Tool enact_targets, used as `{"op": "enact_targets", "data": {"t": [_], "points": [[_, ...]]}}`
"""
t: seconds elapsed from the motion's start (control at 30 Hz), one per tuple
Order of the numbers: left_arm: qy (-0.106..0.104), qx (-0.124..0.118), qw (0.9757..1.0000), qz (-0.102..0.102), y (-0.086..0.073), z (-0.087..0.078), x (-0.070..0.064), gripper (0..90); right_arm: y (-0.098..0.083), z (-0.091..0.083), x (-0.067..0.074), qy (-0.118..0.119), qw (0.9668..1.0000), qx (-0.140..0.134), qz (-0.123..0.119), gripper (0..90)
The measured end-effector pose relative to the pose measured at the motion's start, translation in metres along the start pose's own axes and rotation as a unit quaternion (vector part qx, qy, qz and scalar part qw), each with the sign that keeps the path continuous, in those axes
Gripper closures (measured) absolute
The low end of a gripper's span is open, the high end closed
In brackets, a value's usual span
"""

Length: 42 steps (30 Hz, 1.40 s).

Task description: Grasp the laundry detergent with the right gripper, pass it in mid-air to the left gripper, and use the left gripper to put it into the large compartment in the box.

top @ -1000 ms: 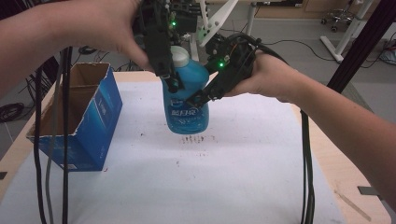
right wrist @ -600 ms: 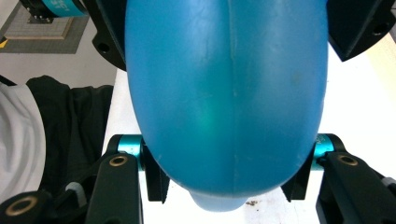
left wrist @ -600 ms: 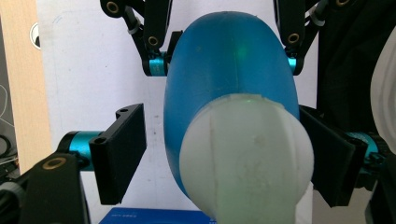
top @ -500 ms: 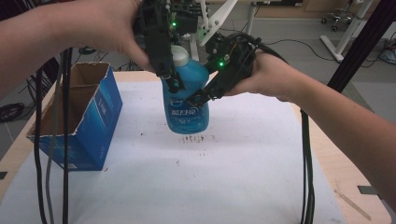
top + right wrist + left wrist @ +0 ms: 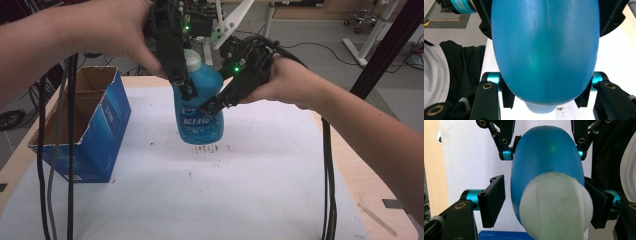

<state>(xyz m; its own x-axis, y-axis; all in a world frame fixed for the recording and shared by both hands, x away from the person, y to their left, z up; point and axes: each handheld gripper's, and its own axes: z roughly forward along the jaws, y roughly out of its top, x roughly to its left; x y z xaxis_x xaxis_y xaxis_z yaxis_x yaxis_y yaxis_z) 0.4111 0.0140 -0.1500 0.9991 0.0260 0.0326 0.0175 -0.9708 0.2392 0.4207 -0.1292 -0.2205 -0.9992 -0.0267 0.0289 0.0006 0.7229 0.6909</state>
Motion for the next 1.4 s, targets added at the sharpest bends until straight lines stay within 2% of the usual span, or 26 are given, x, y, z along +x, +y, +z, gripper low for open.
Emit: {"op": "enact_targets", "data": {"t": [0.27, 0.53, 0.57, 0.67, 0.7, 0.97, 1.33, 1.4], "points": [[0.0, -0.001, 1.0, 0.0, 0.0003, 0.0005, 0.0004, 30.3, -0.0005, -0.0005, -0.0001, 0.0, 1.0, 0.003, 0.005, 46.2], [-0.002, 0.001, 1.0, -0.003, 0.0001, 0.0021, 0.0007, 31.9, -0.0006, 0.0023, -0.0024, -0.002, 1.0, -0.005, -0.004, 46.2], [-0.003, 0.001, 1.0, -0.003, -0.0002, 0.0023, 0.0006, 31.9, -0.0008, 0.0013, -0.0013, 0.001, 1.0, 0.001, 0.004, 46.2], [-0.006, 0.002, 1.0, -0.004, -0.0004, 0.0021, 0.0004, 32.2, -0.0008, 0.0011, -0.0012, 0.002, 1.0, 0.003, 0.005, 46.2], [-0.008, 0.002, 1.0, -0.003, -0.0004, 0.0021, 0.0003, 35.0, -0.0008, 0.0009, -0.0008, 0.002, 1.0, 0.006, 0.007, 46.2], [-0.008, 0.003, 1.0, -0.004, -0.0004, 0.0029, -0.0002, 35.2, -0.0004, 0.002, -0.0017, 0.0, 1.0, 0.001, -0.002, 46.2], [-0.009, 0.001, 0.9999, -0.01, -0.0002, 0.0042, -0.0006, 37.0, 0.0001, 0.0035, -0.0015, 0.001, 1.0, 0.003, -0.001, 46.2], [-0.009, 0.003, 0.9999, -0.01, 0.0001, 0.0045, -0.0008, 37.3, 0.0002, 0.0027, -0.0003, 0.004, 0.9999, 0.01, 0.004, 46.2]]}}
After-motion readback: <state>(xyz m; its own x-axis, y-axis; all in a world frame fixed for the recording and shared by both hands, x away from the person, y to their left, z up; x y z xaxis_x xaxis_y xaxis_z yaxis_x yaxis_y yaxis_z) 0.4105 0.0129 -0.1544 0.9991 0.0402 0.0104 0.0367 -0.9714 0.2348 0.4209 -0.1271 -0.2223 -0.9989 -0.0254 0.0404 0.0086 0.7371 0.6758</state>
